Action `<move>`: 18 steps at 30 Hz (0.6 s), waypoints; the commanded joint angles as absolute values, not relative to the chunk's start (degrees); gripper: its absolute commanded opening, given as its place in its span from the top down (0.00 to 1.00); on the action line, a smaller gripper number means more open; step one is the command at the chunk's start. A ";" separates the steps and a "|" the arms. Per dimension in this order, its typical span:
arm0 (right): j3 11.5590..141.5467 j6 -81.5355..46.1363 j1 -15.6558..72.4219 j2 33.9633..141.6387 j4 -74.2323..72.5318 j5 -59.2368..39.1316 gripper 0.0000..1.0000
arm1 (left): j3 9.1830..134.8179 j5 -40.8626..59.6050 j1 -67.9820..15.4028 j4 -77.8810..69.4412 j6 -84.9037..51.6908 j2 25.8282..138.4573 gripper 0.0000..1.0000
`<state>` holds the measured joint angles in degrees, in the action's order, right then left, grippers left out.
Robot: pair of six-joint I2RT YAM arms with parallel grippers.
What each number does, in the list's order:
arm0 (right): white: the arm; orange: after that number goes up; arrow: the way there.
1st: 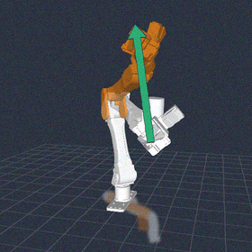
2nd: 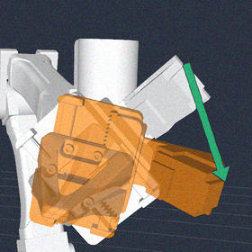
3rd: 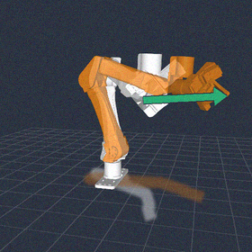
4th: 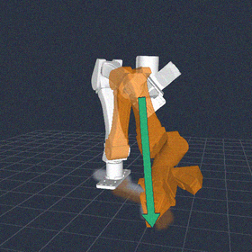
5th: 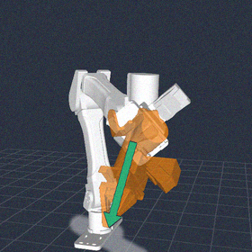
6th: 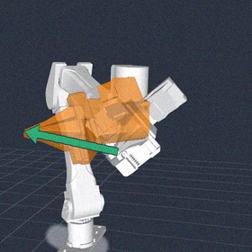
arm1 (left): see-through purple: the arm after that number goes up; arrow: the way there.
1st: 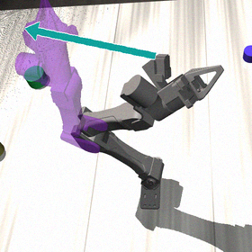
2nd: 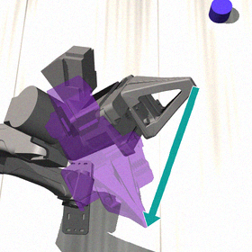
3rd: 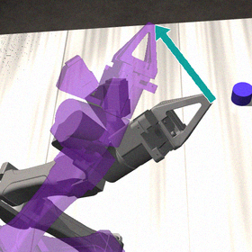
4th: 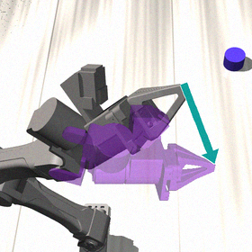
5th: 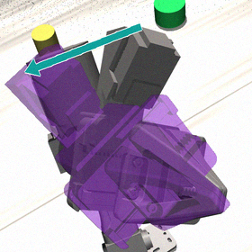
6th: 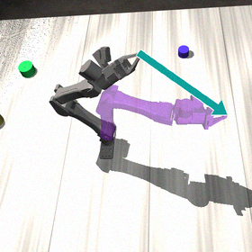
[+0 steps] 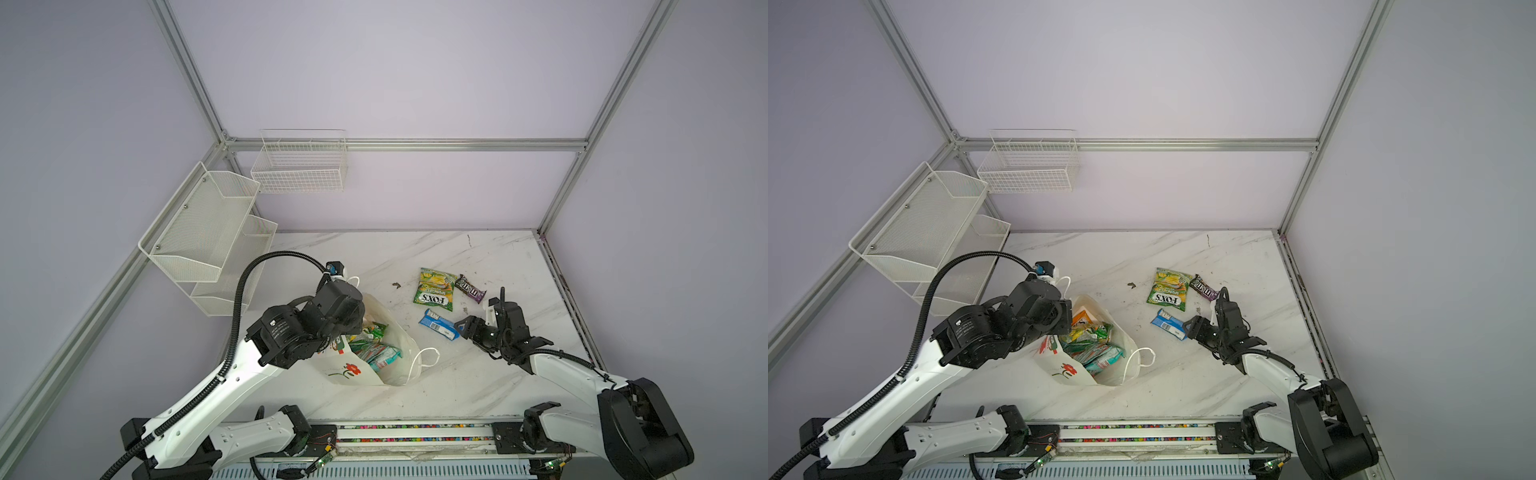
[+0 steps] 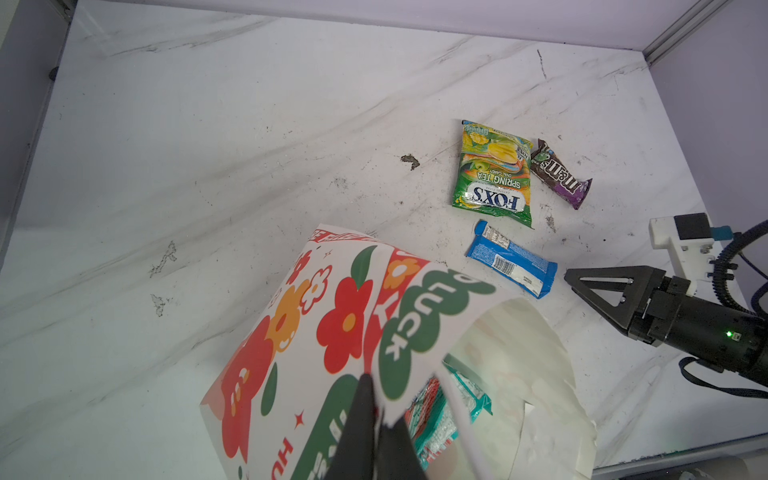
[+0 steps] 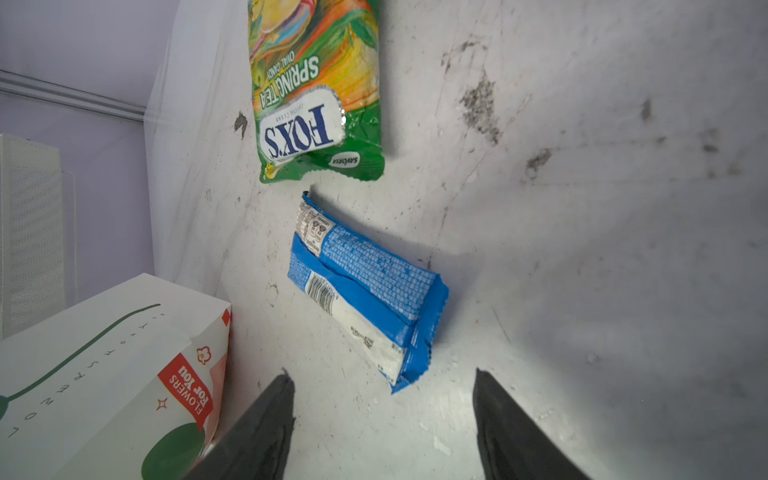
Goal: Place the snacks into the paper bag
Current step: 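Move the right gripper over the blue bar on the table, then lower the right gripper and close it on the blue bar's end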
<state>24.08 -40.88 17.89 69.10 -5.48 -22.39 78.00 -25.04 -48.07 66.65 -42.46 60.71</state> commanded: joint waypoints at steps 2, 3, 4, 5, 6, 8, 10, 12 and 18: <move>23.09 -41.58 17.49 70.72 -8.98 -23.37 0.33 | 77.25 -26.19 -48.10 60.74 -43.42 59.06 1.00; 22.94 -41.66 17.44 71.03 -9.48 -23.45 0.34 | 77.26 -26.12 -48.08 60.69 -43.44 59.15 1.00; 22.74 -41.95 17.35 71.54 -10.11 -23.62 0.34 | 77.26 -26.10 -48.10 60.70 -43.36 59.15 1.00; 22.57 -42.20 17.40 71.95 -10.81 -23.97 0.35 | 77.28 -26.10 -48.08 60.71 -43.37 59.15 1.00; 22.35 -42.38 17.40 72.35 -11.42 -24.09 0.35 | 77.34 -26.10 -48.03 60.71 -43.33 59.15 1.00; 22.19 -42.71 17.40 73.57 -12.74 -24.66 0.36 | 77.33 -26.15 -48.08 60.73 -43.33 59.07 1.00; 21.81 -43.18 17.35 74.92 -14.69 -25.77 0.38 | 77.26 -26.10 -48.09 60.72 -43.33 59.06 1.00; 21.51 -43.63 17.31 76.28 -16.59 -26.99 0.39 | 77.26 -26.10 -48.12 60.71 -43.24 59.06 1.00; 20.83 -44.87 17.31 80.07 -20.26 -27.93 0.45 | 77.34 -26.28 -48.05 60.70 -43.07 58.80 1.00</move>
